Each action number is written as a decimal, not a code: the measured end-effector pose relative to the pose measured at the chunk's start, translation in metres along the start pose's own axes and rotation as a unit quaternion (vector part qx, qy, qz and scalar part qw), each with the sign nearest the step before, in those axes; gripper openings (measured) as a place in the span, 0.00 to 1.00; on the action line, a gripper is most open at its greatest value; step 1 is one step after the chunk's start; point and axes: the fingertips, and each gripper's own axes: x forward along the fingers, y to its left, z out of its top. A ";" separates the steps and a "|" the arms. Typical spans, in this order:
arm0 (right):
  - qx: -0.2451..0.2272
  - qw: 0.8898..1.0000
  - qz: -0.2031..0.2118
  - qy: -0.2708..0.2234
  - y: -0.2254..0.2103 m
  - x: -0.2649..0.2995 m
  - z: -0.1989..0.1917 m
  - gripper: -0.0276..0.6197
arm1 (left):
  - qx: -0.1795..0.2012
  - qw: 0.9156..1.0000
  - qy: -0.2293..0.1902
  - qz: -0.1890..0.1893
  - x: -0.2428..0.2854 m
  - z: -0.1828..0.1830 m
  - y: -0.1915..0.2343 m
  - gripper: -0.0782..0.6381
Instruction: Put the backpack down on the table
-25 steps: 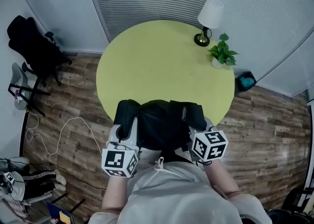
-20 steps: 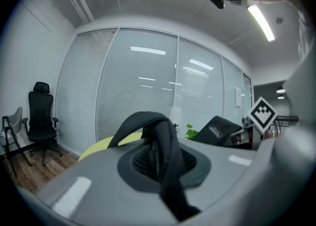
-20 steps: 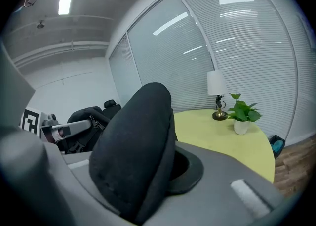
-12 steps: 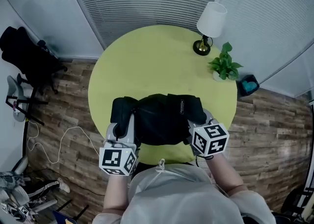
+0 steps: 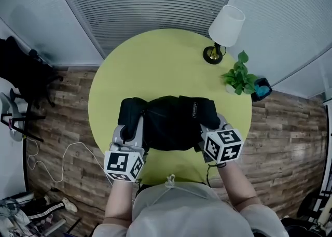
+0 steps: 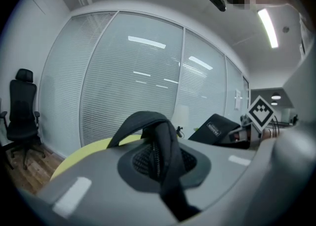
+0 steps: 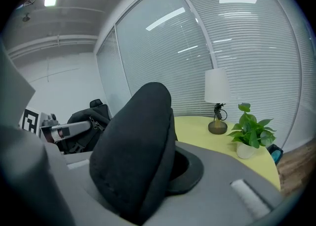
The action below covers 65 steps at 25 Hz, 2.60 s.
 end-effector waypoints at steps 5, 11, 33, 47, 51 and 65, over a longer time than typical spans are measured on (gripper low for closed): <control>0.002 1.000 -0.017 -0.006 -0.015 0.041 0.019 0.10 | -0.005 1.000 -0.002 -0.014 0.046 0.005 0.028 0.15; -0.001 1.000 -0.027 -0.012 -0.027 0.078 0.038 0.10 | -0.002 1.000 -0.004 -0.022 0.085 0.010 0.052 0.15; 0.018 0.999 -0.035 0.014 -0.045 0.112 0.006 0.17 | -0.032 0.999 0.026 -0.031 0.113 -0.026 0.069 0.15; -0.005 0.996 -0.084 -0.019 -0.050 0.102 -0.019 0.65 | -0.053 0.996 0.071 -0.025 0.102 -0.063 0.057 0.44; -0.009 0.994 -0.104 -0.033 -0.052 0.090 -0.014 0.75 | -0.058 0.997 0.044 -0.002 0.094 -0.059 0.062 0.62; -0.004 0.981 -0.160 -0.105 -0.031 0.012 -0.009 0.43 | -0.053 0.998 0.043 -0.008 0.040 -0.051 0.048 0.44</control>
